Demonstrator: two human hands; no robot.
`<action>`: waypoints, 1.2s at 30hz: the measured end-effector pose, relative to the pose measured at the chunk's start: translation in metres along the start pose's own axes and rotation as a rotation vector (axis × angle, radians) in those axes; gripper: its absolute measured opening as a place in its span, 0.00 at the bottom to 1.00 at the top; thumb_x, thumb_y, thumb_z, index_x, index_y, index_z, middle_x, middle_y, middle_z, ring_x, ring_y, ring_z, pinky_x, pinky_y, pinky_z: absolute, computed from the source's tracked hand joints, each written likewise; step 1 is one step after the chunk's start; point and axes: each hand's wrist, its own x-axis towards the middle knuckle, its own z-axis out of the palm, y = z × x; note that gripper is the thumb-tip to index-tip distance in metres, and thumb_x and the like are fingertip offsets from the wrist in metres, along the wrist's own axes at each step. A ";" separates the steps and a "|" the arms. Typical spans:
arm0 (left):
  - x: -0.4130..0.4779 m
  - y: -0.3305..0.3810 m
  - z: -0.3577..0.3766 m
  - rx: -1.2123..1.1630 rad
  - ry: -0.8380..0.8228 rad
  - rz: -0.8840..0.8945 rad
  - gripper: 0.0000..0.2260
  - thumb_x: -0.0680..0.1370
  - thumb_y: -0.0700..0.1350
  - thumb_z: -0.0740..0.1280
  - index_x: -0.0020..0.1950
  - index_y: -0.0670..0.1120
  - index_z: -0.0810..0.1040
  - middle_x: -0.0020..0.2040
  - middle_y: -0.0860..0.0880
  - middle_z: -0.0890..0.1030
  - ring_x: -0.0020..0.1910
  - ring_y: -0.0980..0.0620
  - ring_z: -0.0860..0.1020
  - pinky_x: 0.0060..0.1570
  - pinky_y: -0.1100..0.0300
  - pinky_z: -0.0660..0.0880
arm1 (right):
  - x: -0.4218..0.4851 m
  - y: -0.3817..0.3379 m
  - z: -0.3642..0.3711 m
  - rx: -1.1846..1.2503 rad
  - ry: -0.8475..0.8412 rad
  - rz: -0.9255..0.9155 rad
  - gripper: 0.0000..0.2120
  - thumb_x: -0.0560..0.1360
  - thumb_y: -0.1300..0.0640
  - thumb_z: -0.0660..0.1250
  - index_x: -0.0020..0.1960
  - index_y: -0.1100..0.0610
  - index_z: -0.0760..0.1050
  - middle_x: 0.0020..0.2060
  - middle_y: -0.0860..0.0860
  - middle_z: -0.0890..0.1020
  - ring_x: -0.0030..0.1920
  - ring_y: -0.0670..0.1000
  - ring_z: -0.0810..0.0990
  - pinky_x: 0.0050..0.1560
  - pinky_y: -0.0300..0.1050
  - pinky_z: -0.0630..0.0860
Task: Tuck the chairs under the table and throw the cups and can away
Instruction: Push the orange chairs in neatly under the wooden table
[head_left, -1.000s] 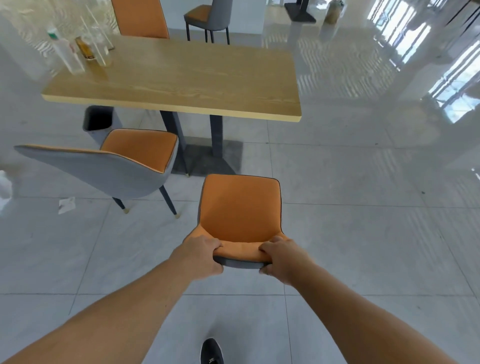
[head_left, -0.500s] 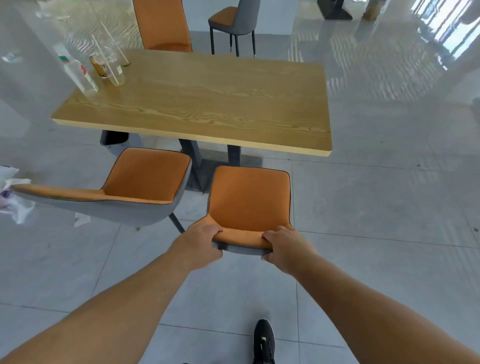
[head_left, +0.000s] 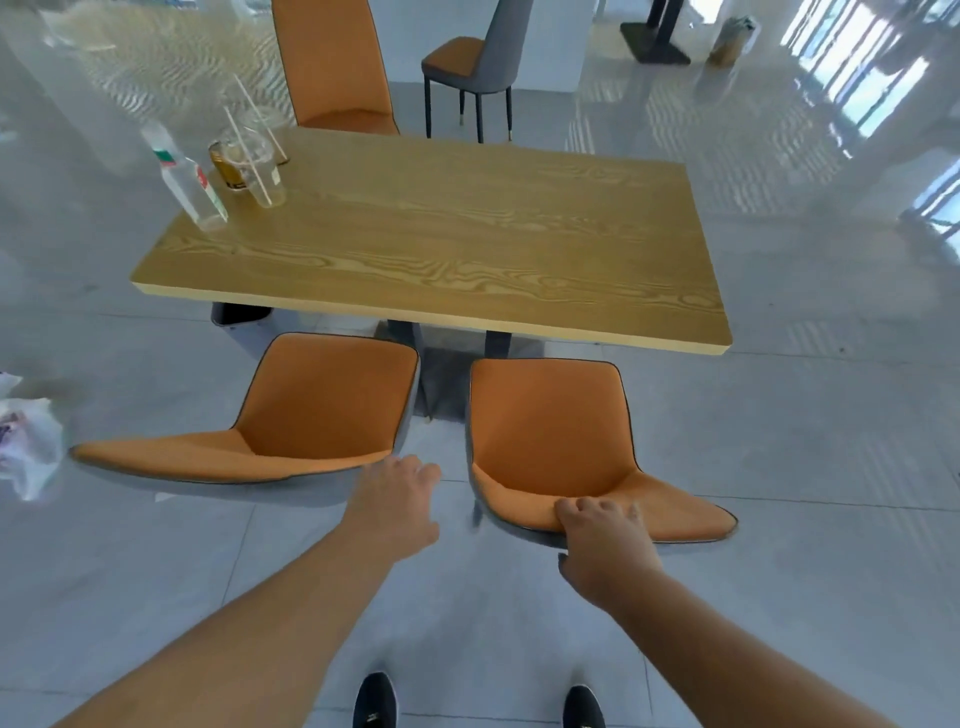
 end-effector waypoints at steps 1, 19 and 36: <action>-0.004 -0.034 0.000 0.038 0.003 -0.038 0.25 0.76 0.58 0.68 0.71 0.54 0.69 0.65 0.51 0.75 0.64 0.46 0.72 0.64 0.46 0.70 | 0.005 -0.019 0.000 0.024 0.020 -0.015 0.13 0.80 0.50 0.63 0.64 0.48 0.71 0.60 0.49 0.79 0.63 0.58 0.75 0.68 0.63 0.68; -0.023 -0.214 0.017 -0.056 0.138 0.242 0.09 0.68 0.38 0.79 0.40 0.47 0.81 0.32 0.51 0.80 0.28 0.49 0.79 0.25 0.58 0.74 | 0.050 -0.124 -0.008 -0.128 0.031 -0.060 0.09 0.81 0.59 0.62 0.57 0.49 0.78 0.47 0.46 0.84 0.44 0.50 0.83 0.40 0.43 0.76; 0.011 -0.153 -0.037 -0.112 -0.106 0.112 0.35 0.74 0.75 0.62 0.74 0.56 0.68 0.70 0.55 0.75 0.66 0.49 0.75 0.63 0.49 0.76 | 0.049 -0.157 -0.053 0.195 -0.044 -0.057 0.31 0.80 0.31 0.59 0.77 0.46 0.65 0.72 0.50 0.75 0.71 0.58 0.72 0.68 0.60 0.73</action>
